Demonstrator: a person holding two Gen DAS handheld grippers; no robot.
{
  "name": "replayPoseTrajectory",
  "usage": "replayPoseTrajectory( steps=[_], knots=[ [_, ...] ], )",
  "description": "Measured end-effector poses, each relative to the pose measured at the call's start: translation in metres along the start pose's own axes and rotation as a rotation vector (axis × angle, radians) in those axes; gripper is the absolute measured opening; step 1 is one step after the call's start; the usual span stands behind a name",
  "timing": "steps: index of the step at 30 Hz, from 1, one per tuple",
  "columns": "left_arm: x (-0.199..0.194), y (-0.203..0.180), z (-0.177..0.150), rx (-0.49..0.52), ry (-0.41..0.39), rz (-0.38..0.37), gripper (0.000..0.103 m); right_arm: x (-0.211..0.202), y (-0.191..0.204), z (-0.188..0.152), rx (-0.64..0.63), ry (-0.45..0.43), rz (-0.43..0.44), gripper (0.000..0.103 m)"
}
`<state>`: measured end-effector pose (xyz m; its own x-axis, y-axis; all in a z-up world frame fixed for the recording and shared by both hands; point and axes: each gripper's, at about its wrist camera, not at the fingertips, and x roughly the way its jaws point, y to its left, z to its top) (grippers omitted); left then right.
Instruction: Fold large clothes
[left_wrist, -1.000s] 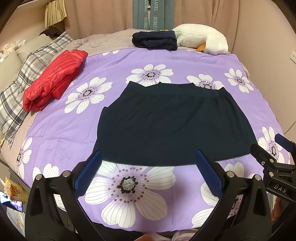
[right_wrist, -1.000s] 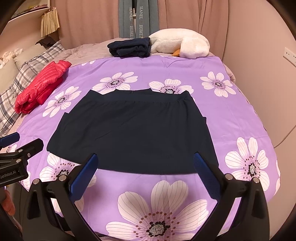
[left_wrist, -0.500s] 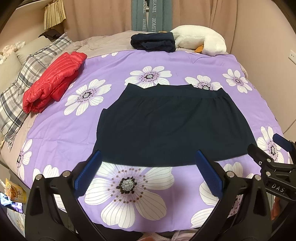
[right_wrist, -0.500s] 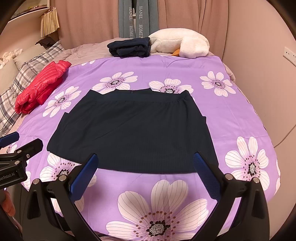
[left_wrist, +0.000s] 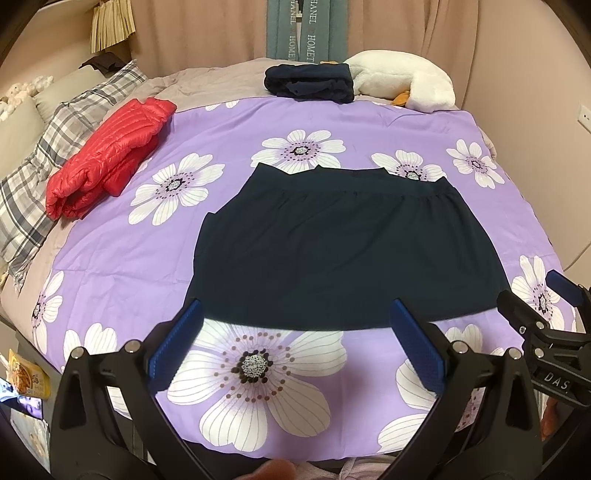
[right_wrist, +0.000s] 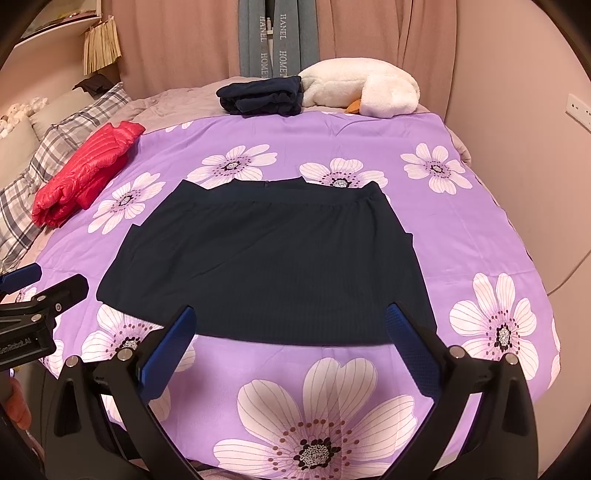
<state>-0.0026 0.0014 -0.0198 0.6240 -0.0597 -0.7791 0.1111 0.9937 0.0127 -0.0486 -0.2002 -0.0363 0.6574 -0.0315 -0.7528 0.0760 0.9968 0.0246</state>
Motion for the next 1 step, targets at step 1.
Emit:
replayPoseTrajectory(
  steps=[1],
  knots=[
    [-0.0005, 0.0004, -0.0003, 0.0, -0.003, 0.003, 0.101, -0.0006, 0.0004, 0.0003, -0.003, -0.002, 0.0, 0.102]
  ],
)
